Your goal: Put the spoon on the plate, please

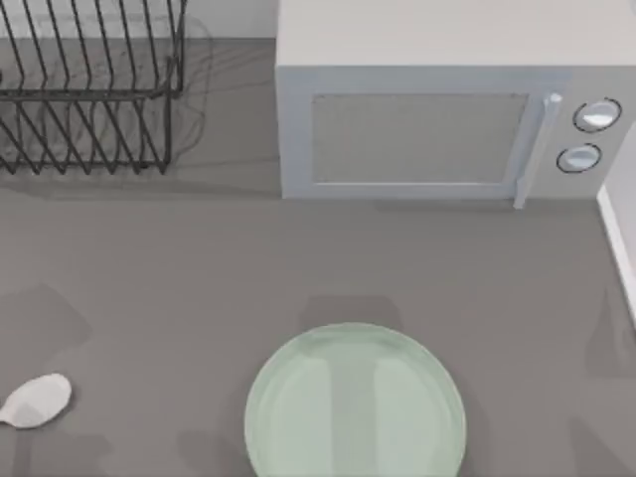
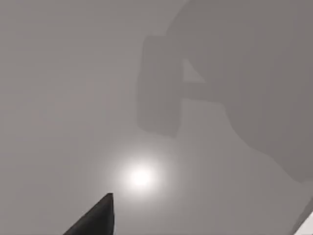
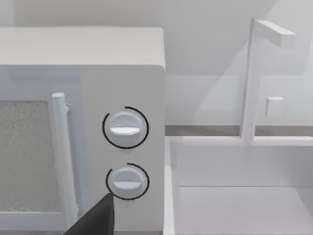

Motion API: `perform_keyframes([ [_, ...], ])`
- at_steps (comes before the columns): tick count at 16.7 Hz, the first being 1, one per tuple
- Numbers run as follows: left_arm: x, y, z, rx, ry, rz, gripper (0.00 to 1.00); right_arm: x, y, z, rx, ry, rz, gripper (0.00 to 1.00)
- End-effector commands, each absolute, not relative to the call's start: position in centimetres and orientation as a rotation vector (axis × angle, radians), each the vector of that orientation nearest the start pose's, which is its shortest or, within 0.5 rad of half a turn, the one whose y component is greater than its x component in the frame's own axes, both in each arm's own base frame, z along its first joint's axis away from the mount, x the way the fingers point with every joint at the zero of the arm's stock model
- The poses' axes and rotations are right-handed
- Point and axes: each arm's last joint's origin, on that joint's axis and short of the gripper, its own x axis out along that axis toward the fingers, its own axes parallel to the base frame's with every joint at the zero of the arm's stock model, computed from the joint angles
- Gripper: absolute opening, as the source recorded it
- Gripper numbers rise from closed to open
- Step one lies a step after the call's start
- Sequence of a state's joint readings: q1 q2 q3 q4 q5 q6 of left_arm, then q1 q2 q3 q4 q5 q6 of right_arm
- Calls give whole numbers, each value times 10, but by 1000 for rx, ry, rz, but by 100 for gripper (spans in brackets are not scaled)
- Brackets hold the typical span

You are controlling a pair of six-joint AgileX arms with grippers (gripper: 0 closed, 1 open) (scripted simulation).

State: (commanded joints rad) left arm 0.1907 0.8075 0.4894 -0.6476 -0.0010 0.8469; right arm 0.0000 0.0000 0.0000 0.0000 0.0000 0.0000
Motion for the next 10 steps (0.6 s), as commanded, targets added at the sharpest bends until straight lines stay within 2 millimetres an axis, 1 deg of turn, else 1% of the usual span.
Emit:
perform_keyframes([
  [2, 161, 37, 189, 770, 1143, -405, 100, 106, -1, 160, 0, 0, 0, 100],
  [4, 173, 46, 188, 821, 1265, -570, 100, 106, -1, 160, 0, 0, 0, 100],
  [7, 188, 59, 190, 858, 1359, -757, 100, 106, -1, 160, 0, 0, 0, 100],
  [10, 198, 66, 192, 869, 1393, -856, 100, 106, -1, 160, 0, 0, 0, 100],
])
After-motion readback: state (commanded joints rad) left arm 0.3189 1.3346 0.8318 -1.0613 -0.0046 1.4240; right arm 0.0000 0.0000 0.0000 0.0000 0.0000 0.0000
